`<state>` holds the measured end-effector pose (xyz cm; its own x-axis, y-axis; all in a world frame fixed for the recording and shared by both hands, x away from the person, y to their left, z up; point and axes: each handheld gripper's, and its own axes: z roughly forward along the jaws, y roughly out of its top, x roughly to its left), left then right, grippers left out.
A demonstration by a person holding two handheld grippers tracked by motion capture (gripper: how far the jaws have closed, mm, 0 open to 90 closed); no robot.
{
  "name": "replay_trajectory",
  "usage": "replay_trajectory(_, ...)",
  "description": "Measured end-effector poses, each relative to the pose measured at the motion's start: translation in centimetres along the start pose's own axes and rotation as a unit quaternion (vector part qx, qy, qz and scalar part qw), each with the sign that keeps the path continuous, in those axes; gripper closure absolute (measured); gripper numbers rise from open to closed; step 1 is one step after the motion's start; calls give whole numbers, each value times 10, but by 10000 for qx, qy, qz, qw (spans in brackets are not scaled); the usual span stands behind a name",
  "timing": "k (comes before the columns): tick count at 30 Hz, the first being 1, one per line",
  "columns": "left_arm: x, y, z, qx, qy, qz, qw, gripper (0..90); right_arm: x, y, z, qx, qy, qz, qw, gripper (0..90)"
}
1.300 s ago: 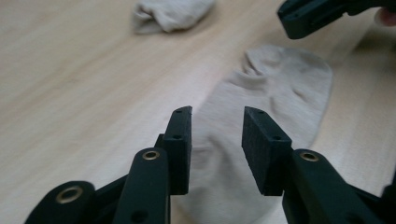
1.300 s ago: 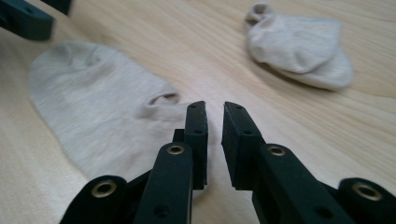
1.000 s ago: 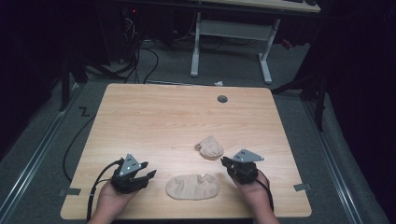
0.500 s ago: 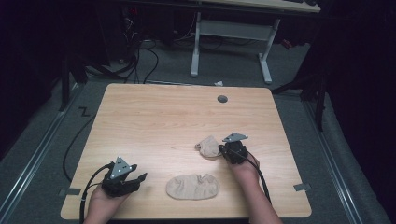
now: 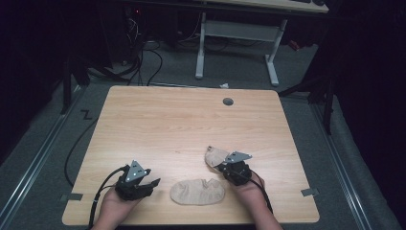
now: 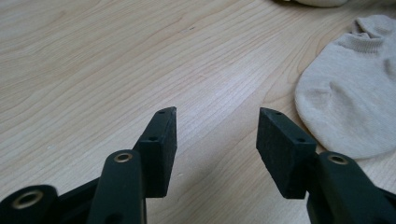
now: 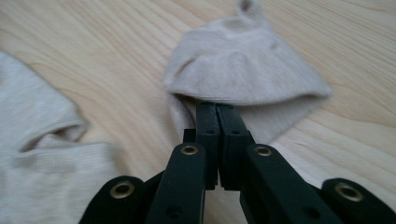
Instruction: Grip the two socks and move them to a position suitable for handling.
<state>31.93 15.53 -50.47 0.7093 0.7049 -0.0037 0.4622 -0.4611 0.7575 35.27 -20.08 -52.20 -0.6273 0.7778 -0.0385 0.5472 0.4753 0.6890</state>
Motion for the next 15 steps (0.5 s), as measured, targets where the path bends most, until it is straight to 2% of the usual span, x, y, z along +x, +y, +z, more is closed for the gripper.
replay_trajectory(7,-1,3,1,-23,-24,26,10000,481,13,6,5,-21,138,-56,9999,844)
replay_trajectory(9,-1,3,1,-14,-7,24,10000,482,12,5,-3,-116,119,-21,9999,854)
replay_trajectory(10,0,2,0,-13,3,18,10000,484,6,2,-15,-272,-8,84,9996,881)
replay_trajectory(11,0,2,0,-13,3,18,10000,484,6,2,-15,-272,-8,84,9996,881)
replay_trajectory(14,2,3,0,-34,22,-26,10000,484,-11,1,-19,-318,-394,305,9982,900)
replay_trajectory(15,2,3,0,-34,22,-26,10000,484,-13,1,-18,-303,-431,308,9981,900)
